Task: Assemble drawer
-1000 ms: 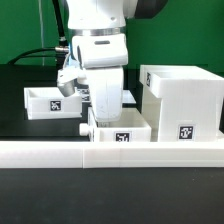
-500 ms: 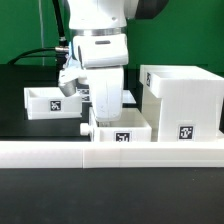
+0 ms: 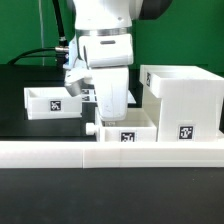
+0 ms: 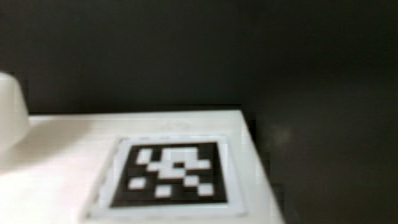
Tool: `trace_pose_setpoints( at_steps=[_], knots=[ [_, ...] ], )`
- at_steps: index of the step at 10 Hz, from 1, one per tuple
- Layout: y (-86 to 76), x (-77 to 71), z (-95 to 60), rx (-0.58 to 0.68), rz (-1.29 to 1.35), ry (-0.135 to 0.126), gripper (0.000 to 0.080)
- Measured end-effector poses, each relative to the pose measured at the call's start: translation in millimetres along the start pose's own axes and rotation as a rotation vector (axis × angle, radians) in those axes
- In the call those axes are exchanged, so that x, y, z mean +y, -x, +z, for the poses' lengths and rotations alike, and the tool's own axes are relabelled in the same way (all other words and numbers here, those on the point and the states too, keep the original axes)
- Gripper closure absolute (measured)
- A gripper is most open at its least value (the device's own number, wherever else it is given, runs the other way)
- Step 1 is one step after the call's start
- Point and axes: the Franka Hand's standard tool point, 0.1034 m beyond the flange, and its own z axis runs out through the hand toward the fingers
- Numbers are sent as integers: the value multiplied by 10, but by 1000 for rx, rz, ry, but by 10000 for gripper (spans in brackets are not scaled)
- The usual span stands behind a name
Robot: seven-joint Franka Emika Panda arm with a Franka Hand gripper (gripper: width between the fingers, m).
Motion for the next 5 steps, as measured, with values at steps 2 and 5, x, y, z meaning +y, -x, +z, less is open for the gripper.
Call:
trace_pose_setpoints(
  at_steps=[2, 5],
  knots=[
    [-3, -7, 4, 0, 1, -2, 758],
    [-19, -11, 9, 2, -1, -3, 758]
  ],
)
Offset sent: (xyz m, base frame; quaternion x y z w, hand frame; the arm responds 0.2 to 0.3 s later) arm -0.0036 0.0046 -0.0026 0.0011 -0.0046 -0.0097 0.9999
